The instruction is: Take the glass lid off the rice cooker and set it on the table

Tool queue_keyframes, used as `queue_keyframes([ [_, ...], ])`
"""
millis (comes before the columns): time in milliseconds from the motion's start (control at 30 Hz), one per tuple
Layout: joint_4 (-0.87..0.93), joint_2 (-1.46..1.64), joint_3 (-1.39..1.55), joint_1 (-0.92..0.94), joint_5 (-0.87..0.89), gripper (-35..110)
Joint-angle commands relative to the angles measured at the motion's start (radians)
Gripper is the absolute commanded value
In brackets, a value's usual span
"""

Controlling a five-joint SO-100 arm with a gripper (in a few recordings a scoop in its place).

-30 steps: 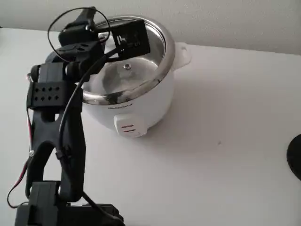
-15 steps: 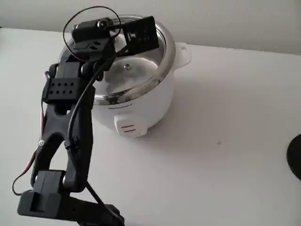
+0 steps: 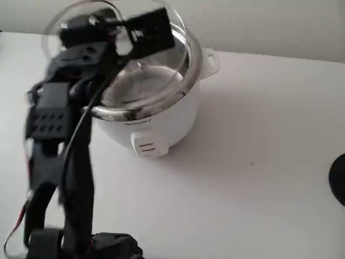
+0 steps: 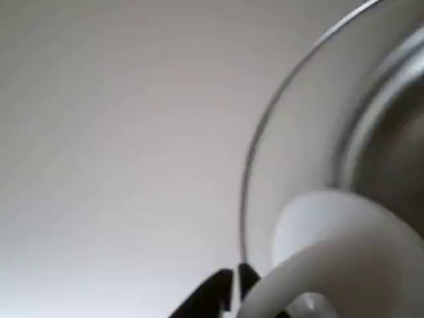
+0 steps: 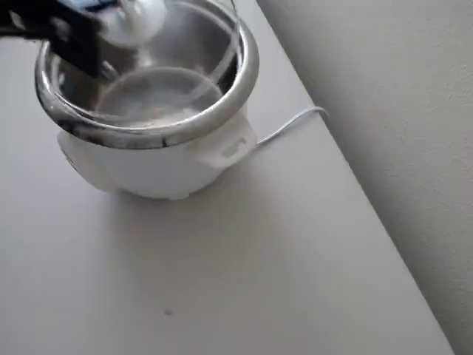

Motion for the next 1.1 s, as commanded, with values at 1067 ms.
queue_keyframes([
  [1067, -0.434, -0.017, 0.666, 0.862, -0.308, 0],
])
